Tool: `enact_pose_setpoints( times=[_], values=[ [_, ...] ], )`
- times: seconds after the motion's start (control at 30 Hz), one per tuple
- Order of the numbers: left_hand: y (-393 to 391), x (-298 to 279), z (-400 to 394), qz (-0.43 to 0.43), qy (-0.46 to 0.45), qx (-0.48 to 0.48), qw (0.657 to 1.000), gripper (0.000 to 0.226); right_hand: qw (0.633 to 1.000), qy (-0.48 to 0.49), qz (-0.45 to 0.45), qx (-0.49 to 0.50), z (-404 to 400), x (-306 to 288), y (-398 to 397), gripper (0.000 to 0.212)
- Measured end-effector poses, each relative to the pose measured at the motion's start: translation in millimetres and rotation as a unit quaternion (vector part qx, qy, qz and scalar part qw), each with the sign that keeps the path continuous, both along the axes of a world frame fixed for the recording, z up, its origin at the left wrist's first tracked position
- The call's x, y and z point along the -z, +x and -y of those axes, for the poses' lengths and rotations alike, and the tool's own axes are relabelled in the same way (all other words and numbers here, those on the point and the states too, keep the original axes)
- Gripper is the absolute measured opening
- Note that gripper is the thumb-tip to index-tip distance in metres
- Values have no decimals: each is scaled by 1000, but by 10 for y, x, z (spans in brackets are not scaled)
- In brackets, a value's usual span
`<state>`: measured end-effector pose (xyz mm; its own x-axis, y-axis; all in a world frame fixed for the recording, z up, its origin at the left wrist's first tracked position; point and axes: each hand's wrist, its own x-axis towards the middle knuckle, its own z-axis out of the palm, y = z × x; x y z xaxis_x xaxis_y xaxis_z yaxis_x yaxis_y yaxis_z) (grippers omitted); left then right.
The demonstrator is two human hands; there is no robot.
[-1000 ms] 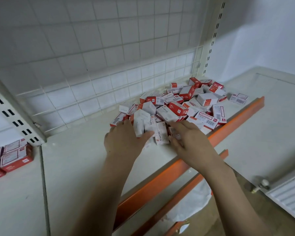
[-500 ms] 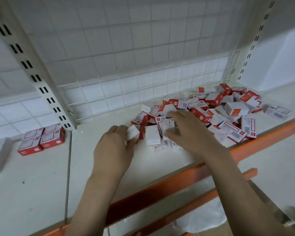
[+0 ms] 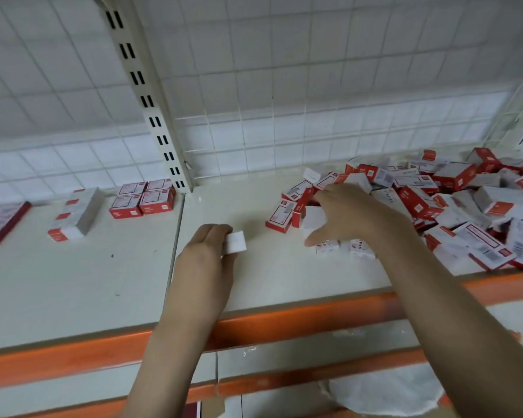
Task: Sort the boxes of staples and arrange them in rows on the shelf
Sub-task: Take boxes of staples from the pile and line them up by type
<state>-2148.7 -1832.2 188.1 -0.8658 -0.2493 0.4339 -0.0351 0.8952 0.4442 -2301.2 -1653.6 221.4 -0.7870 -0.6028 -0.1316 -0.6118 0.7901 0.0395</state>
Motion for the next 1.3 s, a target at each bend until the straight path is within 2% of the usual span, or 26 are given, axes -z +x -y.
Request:
enact_pose_setpoints(
  times=[0.1, 0.2, 0.4, 0.57, 0.77, 0.87, 1.0, 1.23, 1.3],
  values=[
    [78, 37, -14, 5, 3, -13, 1000, 26, 1000, 12, 0, -10, -10, 30, -28, 70],
    [139, 59, -31, 6, 14, -27, 1000, 24, 999, -20, -26, -8, -1, 56, 32, 65],
    [277, 44, 14, 3, 24, -31, 999, 18, 981, -193, 0, 0, -2, 25, 410, 65],
    [403, 73, 216, -6, 61, -40, 997, 27, 967, -252, 19, -19, 160, 92, 742, 61],
    [649, 73, 636, -13, 77, -27, 997, 20, 965, -258, 31, -31, 605, 138, 1030, 57],
    [802, 40, 983, -12, 72, -12, 997, 36, 960, -271, 45, -47, 934, 131, 1192, 63],
    [1080, -5, 1500, 0, 58, -19, 998, 55, 962, -259, 58, -59, 1464, 116, 1460, 59],
    [1604, -62, 2372, 29, -13, -58, 998, 41, 968, -241, 52, -55, 2321, 96, 1962, 56],
    [1712, -65, 2540, 41, -28, -67, 996, 45, 968, -238, 53, -58, 2492, 83, 2079, 56]
  ],
)
